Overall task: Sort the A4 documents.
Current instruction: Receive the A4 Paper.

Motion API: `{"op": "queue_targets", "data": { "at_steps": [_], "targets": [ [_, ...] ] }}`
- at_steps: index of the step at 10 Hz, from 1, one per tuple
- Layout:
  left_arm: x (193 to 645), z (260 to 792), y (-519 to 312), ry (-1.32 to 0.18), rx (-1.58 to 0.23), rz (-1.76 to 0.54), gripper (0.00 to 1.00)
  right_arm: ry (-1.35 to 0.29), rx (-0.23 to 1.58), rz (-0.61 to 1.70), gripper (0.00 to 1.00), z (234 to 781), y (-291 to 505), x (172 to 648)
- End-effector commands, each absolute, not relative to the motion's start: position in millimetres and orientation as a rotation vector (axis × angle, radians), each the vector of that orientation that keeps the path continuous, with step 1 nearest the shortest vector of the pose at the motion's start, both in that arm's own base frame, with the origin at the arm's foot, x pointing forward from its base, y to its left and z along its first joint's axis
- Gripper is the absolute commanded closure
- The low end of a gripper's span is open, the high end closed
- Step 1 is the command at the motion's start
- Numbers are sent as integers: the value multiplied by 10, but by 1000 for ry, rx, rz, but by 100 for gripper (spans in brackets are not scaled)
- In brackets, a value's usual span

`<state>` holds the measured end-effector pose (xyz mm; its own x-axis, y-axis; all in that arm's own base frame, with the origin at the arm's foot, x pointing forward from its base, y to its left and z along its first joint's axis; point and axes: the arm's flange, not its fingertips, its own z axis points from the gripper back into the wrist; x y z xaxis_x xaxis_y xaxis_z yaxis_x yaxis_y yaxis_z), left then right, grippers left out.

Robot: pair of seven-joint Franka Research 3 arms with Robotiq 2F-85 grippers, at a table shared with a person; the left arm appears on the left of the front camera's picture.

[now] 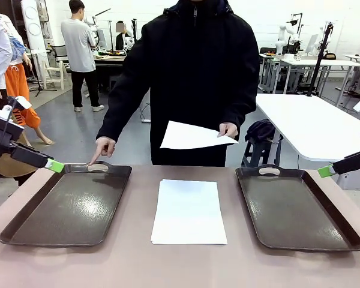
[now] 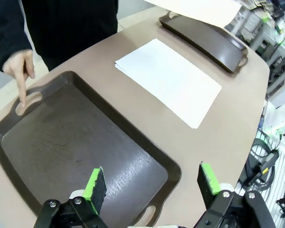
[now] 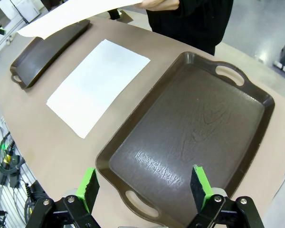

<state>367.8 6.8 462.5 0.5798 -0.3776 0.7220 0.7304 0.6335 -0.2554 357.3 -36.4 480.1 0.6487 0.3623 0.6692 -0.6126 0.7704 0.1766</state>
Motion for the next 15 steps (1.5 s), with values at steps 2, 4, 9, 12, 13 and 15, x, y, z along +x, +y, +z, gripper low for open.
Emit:
{"op": "queue_targets", "data": {
  "at_steps": [2,4,9,12,13,15],
  "targets": [
    [4137,4558,-287,-617,-793,-540,0,-658,424,575,0,4786,-367,3579],
    [4502,4442,-513,-557,-860,-399,0,-658,424,575,0,4786,-367,3579],
    [5308,4242,-987,-375,-1079,-178,0,-658,424,575,0,4786,-367,3579],
    [5544,4191,-1229,-288,-1256,-140,0,-658,424,575,0,4786,-367,3579],
    [5593,4161,-1361,-261,-1266,-123,0,-658,424,575,0,4786,-367,3579],
    [5671,4060,-1612,-212,-1320,-105,0,-658,424,575,0,4786,-367,3579]
  ]
}}
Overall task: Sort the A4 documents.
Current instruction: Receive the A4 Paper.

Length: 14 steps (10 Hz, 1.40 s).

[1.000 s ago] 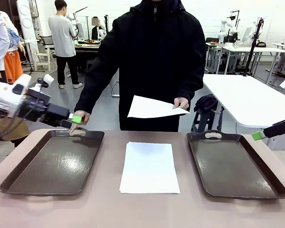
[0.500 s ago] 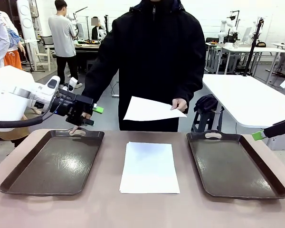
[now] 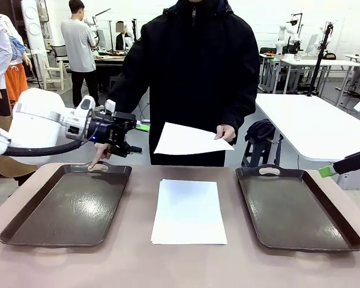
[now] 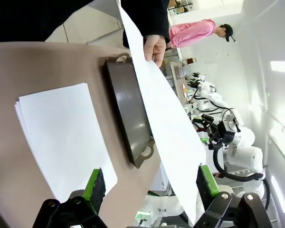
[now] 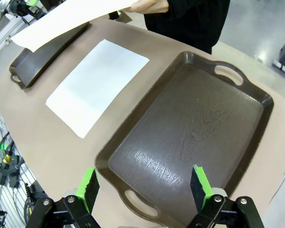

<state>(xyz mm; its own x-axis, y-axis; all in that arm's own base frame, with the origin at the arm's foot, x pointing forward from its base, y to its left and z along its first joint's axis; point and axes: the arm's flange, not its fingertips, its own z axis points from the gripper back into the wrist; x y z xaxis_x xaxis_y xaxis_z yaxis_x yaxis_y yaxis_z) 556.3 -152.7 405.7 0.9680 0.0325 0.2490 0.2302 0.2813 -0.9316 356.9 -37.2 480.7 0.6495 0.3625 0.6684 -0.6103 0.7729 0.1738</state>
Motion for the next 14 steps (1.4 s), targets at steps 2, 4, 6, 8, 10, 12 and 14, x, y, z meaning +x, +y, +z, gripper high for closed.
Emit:
{"op": "queue_targets", "data": {
  "at_steps": [2,4,6,8,10,12,14],
  "targets": [
    [5791,4035,-1782,-197,-1333,-94,0,-658,424,575,0,4786,-367,3579],
    [5849,3955,-1925,-143,-1342,-83,0,-658,424,575,0,4786,-367,3579],
    [5877,3878,-2032,-132,-1372,-84,0,-658,424,575,0,4786,-367,3579],
    [5970,3854,-2120,-109,-1390,-82,0,-658,424,575,0,4786,-367,3579],
    [6042,3897,-2242,-88,-1382,-111,0,-658,424,575,0,4786,-367,3579],
    [6066,3918,-2340,-38,-1378,-127,0,-658,424,575,0,4786,-367,3579],
    [6065,3909,-2362,43,-1360,-116,0,-658,424,575,0,4786,-367,3579]
  ]
}}
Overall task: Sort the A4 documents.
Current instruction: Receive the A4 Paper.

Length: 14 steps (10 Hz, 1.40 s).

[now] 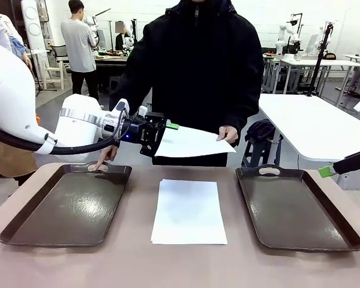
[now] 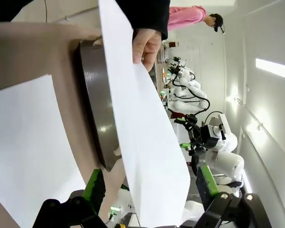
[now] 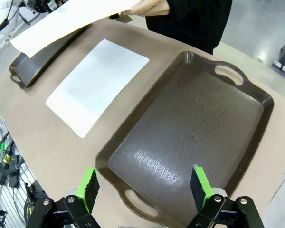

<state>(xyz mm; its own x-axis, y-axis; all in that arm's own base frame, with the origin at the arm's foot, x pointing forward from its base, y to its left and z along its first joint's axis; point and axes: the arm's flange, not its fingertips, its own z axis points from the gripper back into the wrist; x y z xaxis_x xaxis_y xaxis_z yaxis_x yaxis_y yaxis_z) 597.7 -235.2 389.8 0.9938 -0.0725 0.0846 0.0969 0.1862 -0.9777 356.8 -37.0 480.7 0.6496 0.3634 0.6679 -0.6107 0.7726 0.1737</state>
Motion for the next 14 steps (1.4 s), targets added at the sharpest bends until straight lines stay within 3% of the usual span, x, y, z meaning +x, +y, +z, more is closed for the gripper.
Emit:
{"op": "queue_targets", "data": {
  "at_steps": [1,2,11,12,14],
  "targets": [
    [6065,3901,-2352,48,-1373,-100,0,-658,424,575,0,4786,-367,3579],
    [6065,3890,-2352,74,-1383,-102,0,-658,424,575,0,4786,-367,3579],
    [6017,3834,-2369,18,-1362,-92,91,-658,424,575,0,4786,-367,3579],
    [6015,3852,-2353,17,-1358,-104,97,-658,424,575,0,4786,-367,3579],
    [6023,3876,-2325,5,-1352,-107,100,-658,424,575,0,4786,-367,3579]
  ]
}}
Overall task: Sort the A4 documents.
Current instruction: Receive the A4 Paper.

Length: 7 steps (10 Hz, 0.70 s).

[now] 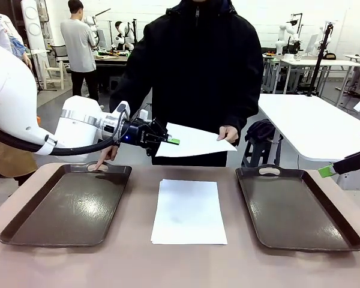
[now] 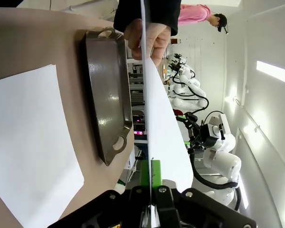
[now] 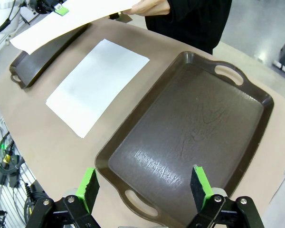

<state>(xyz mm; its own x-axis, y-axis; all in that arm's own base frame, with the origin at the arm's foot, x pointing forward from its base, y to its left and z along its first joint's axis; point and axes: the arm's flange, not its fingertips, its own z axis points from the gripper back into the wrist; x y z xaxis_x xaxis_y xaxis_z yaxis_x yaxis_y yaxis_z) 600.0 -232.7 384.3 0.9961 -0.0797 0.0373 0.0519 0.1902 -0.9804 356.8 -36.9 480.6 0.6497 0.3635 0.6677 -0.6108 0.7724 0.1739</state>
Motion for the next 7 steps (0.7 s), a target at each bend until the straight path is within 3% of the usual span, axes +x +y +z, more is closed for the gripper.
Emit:
{"op": "queue_targets", "data": {
  "at_steps": [1,7],
  "targets": [
    [6013,3875,-2323,5,-1340,-109,100,-658,424,575,0,4786,-367,3579],
    [5998,3833,-2307,23,-1349,-106,100,-658,424,575,0,4786,-367,3579]
  ]
}}
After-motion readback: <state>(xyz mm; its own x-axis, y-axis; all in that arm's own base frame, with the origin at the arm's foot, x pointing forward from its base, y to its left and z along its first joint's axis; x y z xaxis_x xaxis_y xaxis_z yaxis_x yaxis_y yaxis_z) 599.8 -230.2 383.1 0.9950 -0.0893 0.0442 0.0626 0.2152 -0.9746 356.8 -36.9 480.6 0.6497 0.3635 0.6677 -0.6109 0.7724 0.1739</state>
